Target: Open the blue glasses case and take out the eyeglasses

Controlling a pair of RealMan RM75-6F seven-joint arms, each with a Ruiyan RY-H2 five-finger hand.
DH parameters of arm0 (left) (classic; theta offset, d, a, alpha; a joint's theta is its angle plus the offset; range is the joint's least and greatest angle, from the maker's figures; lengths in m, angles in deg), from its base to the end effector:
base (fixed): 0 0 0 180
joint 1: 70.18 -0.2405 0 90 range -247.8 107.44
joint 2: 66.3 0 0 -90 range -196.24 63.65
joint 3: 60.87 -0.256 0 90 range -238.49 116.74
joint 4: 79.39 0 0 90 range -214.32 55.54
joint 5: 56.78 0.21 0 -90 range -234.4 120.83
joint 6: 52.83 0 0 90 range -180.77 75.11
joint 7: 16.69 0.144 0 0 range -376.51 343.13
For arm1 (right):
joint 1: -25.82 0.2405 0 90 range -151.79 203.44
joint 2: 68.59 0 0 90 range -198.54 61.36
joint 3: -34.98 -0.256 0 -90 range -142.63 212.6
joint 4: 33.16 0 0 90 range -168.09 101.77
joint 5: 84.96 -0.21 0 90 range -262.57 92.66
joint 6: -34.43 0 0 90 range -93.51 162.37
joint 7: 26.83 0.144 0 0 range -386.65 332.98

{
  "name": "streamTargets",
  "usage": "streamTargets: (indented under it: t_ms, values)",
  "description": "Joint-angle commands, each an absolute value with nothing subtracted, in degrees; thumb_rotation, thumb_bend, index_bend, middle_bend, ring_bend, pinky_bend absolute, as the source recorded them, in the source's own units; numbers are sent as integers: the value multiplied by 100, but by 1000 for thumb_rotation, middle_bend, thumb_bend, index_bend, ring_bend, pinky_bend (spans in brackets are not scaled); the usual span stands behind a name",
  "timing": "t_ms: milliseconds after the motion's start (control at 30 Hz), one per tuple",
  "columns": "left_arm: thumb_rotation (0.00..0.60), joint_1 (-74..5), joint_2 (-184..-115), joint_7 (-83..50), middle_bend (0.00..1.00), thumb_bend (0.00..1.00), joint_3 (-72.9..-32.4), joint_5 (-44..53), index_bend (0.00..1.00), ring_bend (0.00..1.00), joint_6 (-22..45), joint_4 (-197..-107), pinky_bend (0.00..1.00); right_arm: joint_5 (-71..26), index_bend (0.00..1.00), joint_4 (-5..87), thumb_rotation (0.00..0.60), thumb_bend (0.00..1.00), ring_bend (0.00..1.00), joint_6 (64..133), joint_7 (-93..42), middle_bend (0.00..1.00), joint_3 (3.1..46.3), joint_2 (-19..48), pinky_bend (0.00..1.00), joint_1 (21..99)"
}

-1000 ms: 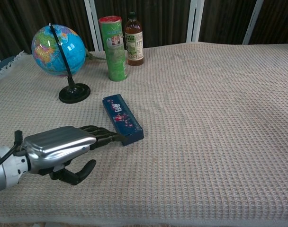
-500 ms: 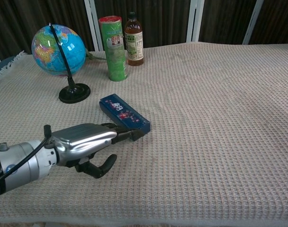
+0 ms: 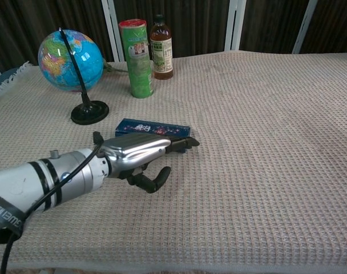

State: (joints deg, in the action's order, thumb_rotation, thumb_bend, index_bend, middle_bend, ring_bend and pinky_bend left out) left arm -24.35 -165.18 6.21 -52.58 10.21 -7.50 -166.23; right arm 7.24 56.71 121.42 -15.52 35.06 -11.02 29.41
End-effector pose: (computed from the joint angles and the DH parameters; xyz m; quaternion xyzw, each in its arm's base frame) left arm -0.0854 0.2856 -0.0961 -0.8214 -0.3725 -0.3479 0.2560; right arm -0.3190 -0.1637 0.1913 0.6160 -0.3918 0.4040 0.5512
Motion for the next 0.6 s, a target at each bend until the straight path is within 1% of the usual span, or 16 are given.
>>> streamTargets:
  t_ms: [33,167,267,333,367,433,500,600]
  values:
    - [600,-2308,-16708,639,64,709,-5123,865,0,0,-725,-16377,49,701,0,5657,600,177,0,12139,-1513,0,3495,-1120,0,2936]
    - [600,-2249,-16820,595,50,708,-5075,809,0,0,-652,-16146,44,680,0,5642,600,177,0,12131,-1467,0,3485,-1139,0,2933]
    - [600,-2270,-16782,579,51,705,-5122,868,0,0,-535,-16204,46,664,0,5644,600,177,0,12109,-1462,0,3478,-1144,0,2937]
    - [600,-2336,-16762,599,70,673,-5145,977,0,6,-306,-16325,62,664,0,5653,600,177,0,12086,-1482,0,3481,-1141,0,2944]
    - [600,-2380,-16766,600,102,629,-5154,1063,2,23,-153,-16382,85,671,0,5656,600,177,0,12078,-1493,0,3486,-1140,0,2946]
    - [600,-2482,-16821,566,154,562,-5155,1329,32,61,254,-16458,126,696,0,5665,600,177,0,12063,-1520,0,3501,-1136,0,2949]
    - [600,-2563,-16936,491,200,504,-5116,1566,110,106,634,-16393,163,730,0,5675,600,177,0,12045,-1540,0,3520,-1135,0,2955]
    - [600,-2596,-17176,464,219,465,-4984,1669,168,127,972,-16046,182,766,0,5678,600,177,0,12030,-1558,0,3541,-1138,0,2959]
